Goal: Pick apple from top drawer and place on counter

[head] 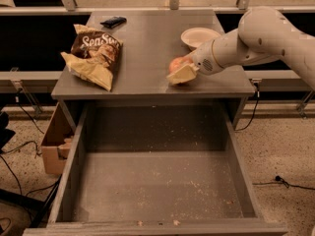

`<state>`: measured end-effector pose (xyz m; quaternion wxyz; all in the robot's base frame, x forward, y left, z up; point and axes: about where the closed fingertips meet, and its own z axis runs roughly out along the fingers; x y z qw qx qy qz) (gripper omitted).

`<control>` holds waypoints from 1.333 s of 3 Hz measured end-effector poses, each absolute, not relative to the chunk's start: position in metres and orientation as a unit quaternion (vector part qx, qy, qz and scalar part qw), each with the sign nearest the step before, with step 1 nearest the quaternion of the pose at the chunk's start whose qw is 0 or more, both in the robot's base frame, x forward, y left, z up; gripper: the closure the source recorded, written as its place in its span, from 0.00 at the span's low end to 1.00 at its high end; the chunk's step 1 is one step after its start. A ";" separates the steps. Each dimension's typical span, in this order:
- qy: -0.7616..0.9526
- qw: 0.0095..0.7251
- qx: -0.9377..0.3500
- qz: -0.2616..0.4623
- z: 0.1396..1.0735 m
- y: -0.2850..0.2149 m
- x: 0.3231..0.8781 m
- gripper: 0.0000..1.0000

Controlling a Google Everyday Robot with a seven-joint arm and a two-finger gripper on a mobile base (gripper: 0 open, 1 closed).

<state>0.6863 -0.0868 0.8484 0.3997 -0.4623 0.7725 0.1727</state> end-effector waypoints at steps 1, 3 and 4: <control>0.772 0.399 -0.463 0.174 0.847 -0.084 0.686 0.28; 0.771 0.397 -0.465 0.176 0.846 -0.081 0.686 0.00; 0.765 0.420 -0.463 0.157 0.883 -0.110 0.673 0.00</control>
Offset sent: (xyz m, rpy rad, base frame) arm -0.0001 0.0021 -0.0009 0.0003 0.0015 0.0033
